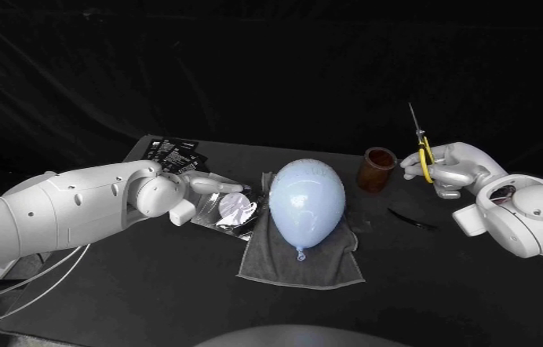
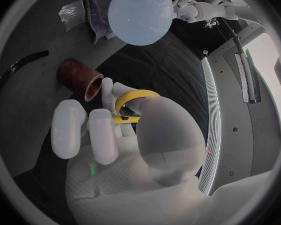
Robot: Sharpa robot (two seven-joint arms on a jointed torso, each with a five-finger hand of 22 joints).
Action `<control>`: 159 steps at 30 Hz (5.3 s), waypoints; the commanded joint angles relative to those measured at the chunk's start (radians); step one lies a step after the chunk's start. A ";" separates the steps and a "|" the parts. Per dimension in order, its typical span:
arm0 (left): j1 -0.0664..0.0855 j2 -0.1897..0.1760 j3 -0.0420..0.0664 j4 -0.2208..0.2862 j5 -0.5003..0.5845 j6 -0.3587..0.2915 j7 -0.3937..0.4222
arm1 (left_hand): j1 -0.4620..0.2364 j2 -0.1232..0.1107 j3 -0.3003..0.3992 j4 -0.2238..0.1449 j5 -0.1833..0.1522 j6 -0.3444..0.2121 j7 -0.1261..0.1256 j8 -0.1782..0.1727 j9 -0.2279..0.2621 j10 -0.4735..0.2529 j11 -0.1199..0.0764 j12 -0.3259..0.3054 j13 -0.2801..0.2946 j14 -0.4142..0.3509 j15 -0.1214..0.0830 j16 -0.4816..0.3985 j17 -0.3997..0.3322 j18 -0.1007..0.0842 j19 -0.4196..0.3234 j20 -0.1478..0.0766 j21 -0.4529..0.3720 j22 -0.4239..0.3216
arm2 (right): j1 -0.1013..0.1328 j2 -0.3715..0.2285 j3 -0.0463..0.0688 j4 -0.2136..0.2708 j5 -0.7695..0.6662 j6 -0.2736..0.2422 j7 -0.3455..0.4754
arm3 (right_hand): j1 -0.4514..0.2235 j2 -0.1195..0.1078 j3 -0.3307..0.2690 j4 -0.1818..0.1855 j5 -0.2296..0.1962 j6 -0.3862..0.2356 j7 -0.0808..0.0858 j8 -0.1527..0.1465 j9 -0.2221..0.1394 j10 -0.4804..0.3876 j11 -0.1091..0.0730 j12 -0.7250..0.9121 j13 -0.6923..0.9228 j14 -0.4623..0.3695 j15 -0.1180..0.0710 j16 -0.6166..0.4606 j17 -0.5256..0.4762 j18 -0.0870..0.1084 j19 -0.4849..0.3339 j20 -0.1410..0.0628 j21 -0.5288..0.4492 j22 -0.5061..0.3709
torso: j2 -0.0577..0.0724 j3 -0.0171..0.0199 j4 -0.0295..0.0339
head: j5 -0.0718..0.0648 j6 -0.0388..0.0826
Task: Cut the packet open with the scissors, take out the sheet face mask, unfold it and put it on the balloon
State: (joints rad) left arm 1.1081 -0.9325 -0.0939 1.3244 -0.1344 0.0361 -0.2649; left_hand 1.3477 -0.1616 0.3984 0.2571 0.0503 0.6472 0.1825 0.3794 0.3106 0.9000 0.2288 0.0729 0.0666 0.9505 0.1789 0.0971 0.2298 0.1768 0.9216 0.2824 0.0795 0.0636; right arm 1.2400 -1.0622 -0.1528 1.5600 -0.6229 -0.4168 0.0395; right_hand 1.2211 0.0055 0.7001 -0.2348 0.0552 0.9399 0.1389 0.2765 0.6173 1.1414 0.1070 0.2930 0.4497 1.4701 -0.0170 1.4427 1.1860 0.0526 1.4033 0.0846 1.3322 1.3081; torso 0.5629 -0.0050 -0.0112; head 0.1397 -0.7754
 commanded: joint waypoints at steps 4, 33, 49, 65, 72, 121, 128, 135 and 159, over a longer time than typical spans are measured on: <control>0.001 0.008 0.001 0.003 -0.092 -0.102 -0.044 | 0.013 -0.014 -0.084 0.032 -0.001 -0.082 0.114 0.041 0.019 -0.058 0.013 0.005 0.001 -0.096 0.025 -0.028 -0.015 -0.048 -0.290 0.009 -0.030 -0.013 | 0.000 0.002 0.001 0.001 0.005 0.004 0.021 | 0.004 0.009 0.044 -0.037 0.006 0.003 0.001 -0.002 0.003 0.143 -0.055 -0.003 0.002 0.032 -0.006 0.003 0.001 0.017 -0.003 0.000 0.003 0.100 | 0.000 0.0003 -0.0001 | -0.002 -0.005; 0.000 -0.035 0.008 -0.024 -0.341 -0.264 0.459 | 0.285 -0.027 -0.492 0.039 0.002 -0.117 0.056 0.228 0.008 -0.290 -0.016 0.156 0.010 -0.658 0.073 0.120 0.029 -0.117 -0.736 0.014 -0.051 -0.035 | -0.001 -0.003 0.001 0.000 0.016 0.008 0.033 | 0.001 0.003 0.045 -0.035 0.005 0.001 0.001 -0.001 0.008 0.141 -0.055 -0.003 0.003 0.030 -0.005 0.001 -0.006 0.019 -0.009 0.000 -0.005 0.094 | 0.000 0.0005 -0.0005 | -0.009 -0.012; 0.018 -0.023 0.048 -0.011 -0.231 -0.289 0.617 | 0.384 0.079 -0.371 0.027 0.001 0.088 0.047 0.118 -0.098 -0.031 -0.040 0.217 -0.002 -0.222 -0.020 0.441 0.146 -0.037 -0.159 -0.008 0.166 0.073 | -0.003 0.002 0.001 -0.001 0.006 0.023 0.027 | 0.000 0.001 0.046 -0.035 0.004 -0.001 0.002 -0.001 0.011 0.139 -0.055 -0.004 0.004 0.029 -0.005 -0.001 -0.010 0.020 -0.010 0.000 -0.008 0.092 | -0.001 0.0010 -0.0008 | -0.029 -0.002; 0.157 0.137 0.056 -0.059 -0.185 -0.122 0.547 | 0.204 0.096 -0.427 0.034 -0.002 0.197 0.021 0.035 -0.152 0.161 -0.087 0.165 0.002 0.084 -0.096 0.541 0.164 0.006 0.049 -0.070 0.300 0.120 | 0.013 0.024 0.001 0.011 -0.263 0.110 -0.131 | 0.004 -0.002 0.050 -0.038 0.004 -0.003 0.001 0.000 0.016 0.137 -0.055 -0.004 0.006 0.030 -0.006 -0.001 -0.008 0.018 -0.005 0.000 -0.001 0.097 | -0.008 0.0010 -0.0084 | -0.171 0.080; 0.208 0.235 0.057 -0.178 -0.181 -0.051 0.505 | 0.173 0.118 -0.455 0.034 -0.001 0.225 0.010 0.029 -0.154 0.229 -0.101 0.165 0.007 0.067 -0.103 0.518 0.160 0.006 0.037 -0.065 0.290 0.110 | 0.070 0.073 0.001 -0.029 -0.545 0.198 -0.235 | 0.008 -0.011 0.053 -0.040 0.001 0.002 -0.001 0.004 0.025 0.141 -0.056 -0.001 0.011 0.033 -0.007 0.006 0.011 0.012 0.011 -0.001 0.021 0.112 | -0.014 0.0037 -0.0088 | -0.202 0.110; 0.310 0.669 0.056 -0.595 -0.611 0.230 0.389 | 0.000 0.109 -0.463 0.036 -0.003 0.123 0.084 -0.072 -0.177 0.068 -0.016 0.003 0.000 -0.142 0.006 0.112 0.015 -0.078 -0.275 0.005 0.051 0.013 | 0.239 0.527 -0.007 -0.355 -1.136 0.436 -0.381 | 0.006 -0.022 0.056 -0.031 -0.002 0.013 -0.006 0.012 0.039 0.149 -0.061 0.000 0.016 0.034 -0.009 0.007 0.015 0.005 0.028 -0.002 0.040 0.126 | -0.011 0.0066 -0.0144 | -0.222 0.168; 0.310 0.670 0.056 -0.586 -0.618 0.290 0.367 | 0.012 0.130 -0.475 0.034 -0.002 0.141 0.073 -0.064 -0.171 0.100 -0.027 0.004 0.001 -0.068 -0.013 0.138 0.030 -0.008 -0.125 0.006 0.106 0.027 | 0.239 0.531 -0.007 -0.344 -1.155 0.411 -0.376 | 0.007 -0.023 0.057 -0.031 -0.002 0.013 -0.006 0.012 0.040 0.149 -0.061 0.000 0.016 0.035 -0.009 0.009 0.020 0.002 0.035 -0.002 0.050 0.133 | -0.010 0.0068 -0.0151 | -0.220 0.166; 0.310 0.671 0.056 -0.582 -0.612 0.314 0.356 | 0.029 0.143 -0.476 0.033 -0.002 0.150 0.070 -0.060 -0.169 0.113 -0.031 0.004 0.001 -0.055 -0.017 0.140 0.034 0.000 -0.116 0.007 0.106 0.023 | 0.239 0.527 -0.007 -0.318 -1.169 0.387 -0.374 | 0.007 -0.023 0.058 -0.031 -0.001 0.014 -0.006 0.012 0.041 0.150 -0.061 0.000 0.016 0.036 -0.010 0.010 0.022 0.002 0.036 -0.003 0.052 0.134 | -0.010 0.0067 -0.0150 | -0.218 0.165; 0.310 0.661 0.056 -0.561 -0.553 0.338 0.382 | 0.301 0.321 -0.253 0.027 -0.001 0.259 -0.004 -0.022 -0.143 0.295 -0.106 0.031 0.007 0.101 -0.090 0.200 0.105 0.009 -0.031 -0.007 0.120 0.010 | 0.238 0.524 -0.007 -0.290 -1.230 0.391 -0.386 | 0.008 -0.026 0.060 -0.030 0.000 0.015 -0.007 0.013 0.043 0.152 -0.062 -0.001 0.017 0.036 -0.010 0.011 0.026 0.001 0.038 -0.004 0.054 0.136 | -0.010 0.0066 -0.0150 | -0.219 0.159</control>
State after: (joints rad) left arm 1.4165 -0.2767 -0.0387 0.7554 -0.7126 0.3512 0.0830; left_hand 1.6261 0.1427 0.0964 0.3201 0.0453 0.8965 0.1815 0.3496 0.1653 1.1860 0.1270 0.1007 0.0724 1.0445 0.0926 0.2947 0.3316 0.1706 0.8851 0.2734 0.1962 0.0747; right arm 1.4768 -0.5425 -0.1613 1.2654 -1.8082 -0.0232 -0.3451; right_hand 1.2202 -0.0170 0.7427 -0.2525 0.0523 0.9463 0.1323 0.2822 0.6593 1.1417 0.1070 0.2913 0.4652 1.4637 -0.0199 1.4495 1.2099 0.0522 1.4339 0.0826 1.3804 1.3073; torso 0.5530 0.0018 -0.0264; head -0.0789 -0.6153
